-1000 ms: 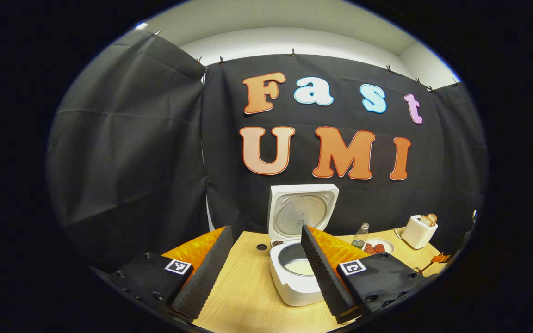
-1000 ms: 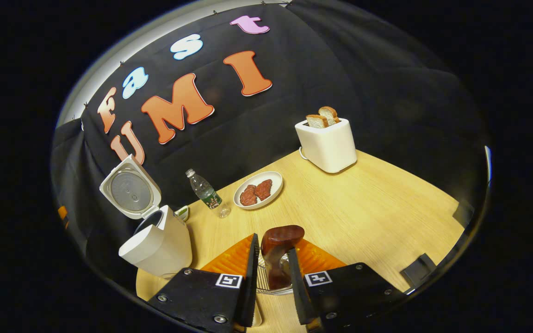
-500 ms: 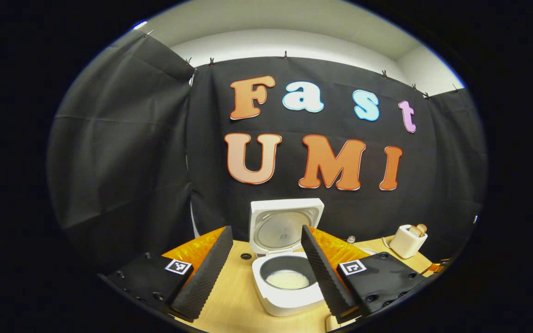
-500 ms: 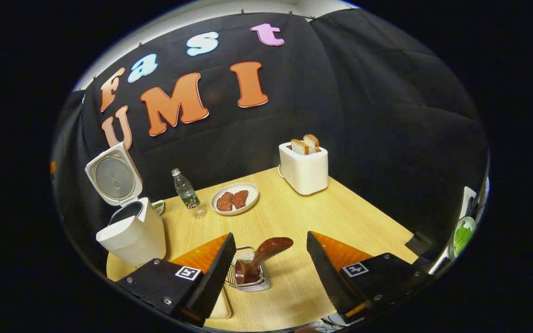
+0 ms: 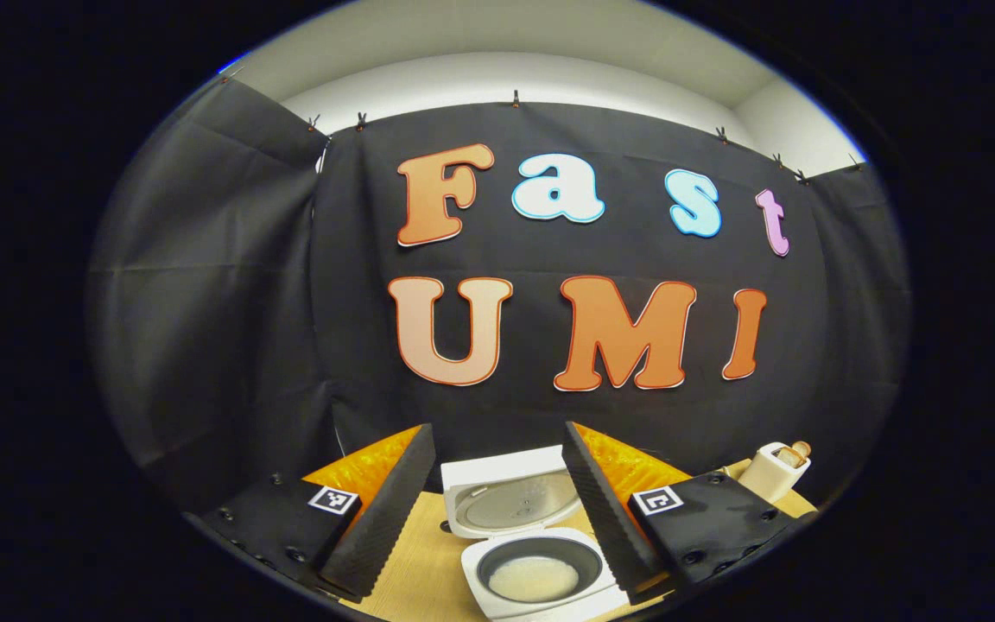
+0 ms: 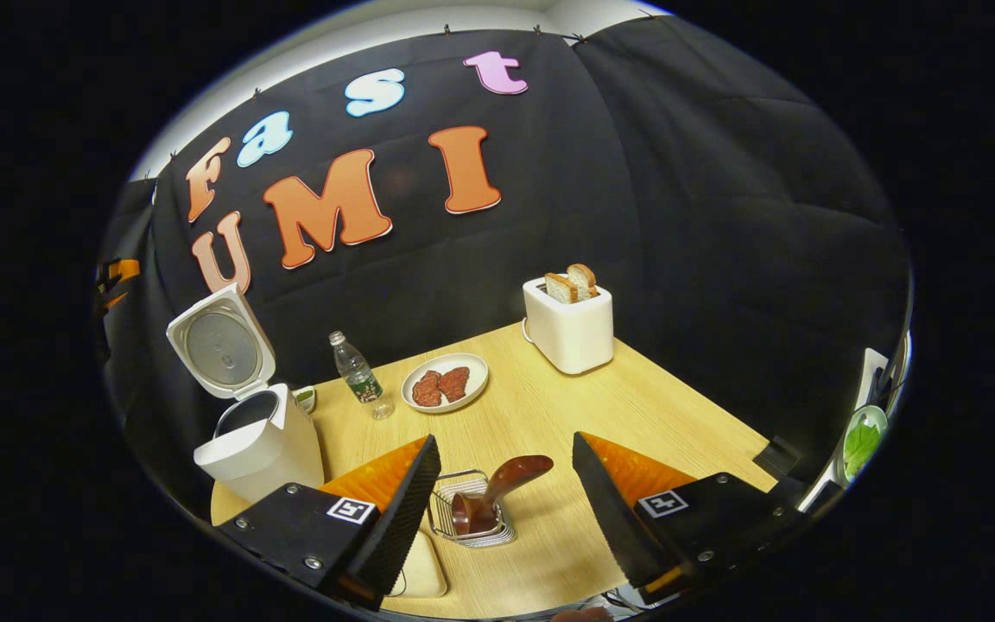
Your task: Close the left gripper, press the button to open the rice cooker; take a wooden spoon from the chopstick holder with the right hand, scoop a spoonful of rice and pour it into the rice cooker, then put the wooden spoon back into the chopstick holder.
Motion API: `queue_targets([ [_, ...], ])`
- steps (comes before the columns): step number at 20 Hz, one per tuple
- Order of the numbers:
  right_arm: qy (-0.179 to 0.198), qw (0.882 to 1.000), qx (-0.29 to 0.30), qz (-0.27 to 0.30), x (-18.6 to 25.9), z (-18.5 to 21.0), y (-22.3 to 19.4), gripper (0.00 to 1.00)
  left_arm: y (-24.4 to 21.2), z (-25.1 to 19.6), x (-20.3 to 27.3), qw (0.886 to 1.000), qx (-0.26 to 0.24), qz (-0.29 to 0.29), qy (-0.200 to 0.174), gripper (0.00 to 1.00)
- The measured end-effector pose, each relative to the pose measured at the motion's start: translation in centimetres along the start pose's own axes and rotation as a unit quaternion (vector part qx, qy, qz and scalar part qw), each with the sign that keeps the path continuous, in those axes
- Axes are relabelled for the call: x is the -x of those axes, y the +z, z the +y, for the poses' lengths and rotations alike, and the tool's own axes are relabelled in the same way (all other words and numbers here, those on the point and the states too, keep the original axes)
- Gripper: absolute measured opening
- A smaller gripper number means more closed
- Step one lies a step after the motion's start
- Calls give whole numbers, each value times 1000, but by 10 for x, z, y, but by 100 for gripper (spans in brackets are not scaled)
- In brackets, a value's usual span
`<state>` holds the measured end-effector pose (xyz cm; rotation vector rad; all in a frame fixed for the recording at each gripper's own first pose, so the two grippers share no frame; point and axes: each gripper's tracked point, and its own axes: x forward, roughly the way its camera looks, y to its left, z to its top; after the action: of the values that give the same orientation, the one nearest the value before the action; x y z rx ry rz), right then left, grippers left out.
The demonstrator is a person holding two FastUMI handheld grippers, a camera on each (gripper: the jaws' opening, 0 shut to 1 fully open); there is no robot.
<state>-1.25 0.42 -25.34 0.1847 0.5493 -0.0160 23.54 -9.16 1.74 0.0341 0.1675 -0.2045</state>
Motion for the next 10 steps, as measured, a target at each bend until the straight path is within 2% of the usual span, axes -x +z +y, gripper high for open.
queue_targets([
  [3,-9,1000,-9,2,0,-5,4,95,-7,-9,-54,999,38,24,-17,99],
  [10,-39,999,-6,-10,-1,-15,25,95,-65,1,-152,995,41,90,-6,100],
])
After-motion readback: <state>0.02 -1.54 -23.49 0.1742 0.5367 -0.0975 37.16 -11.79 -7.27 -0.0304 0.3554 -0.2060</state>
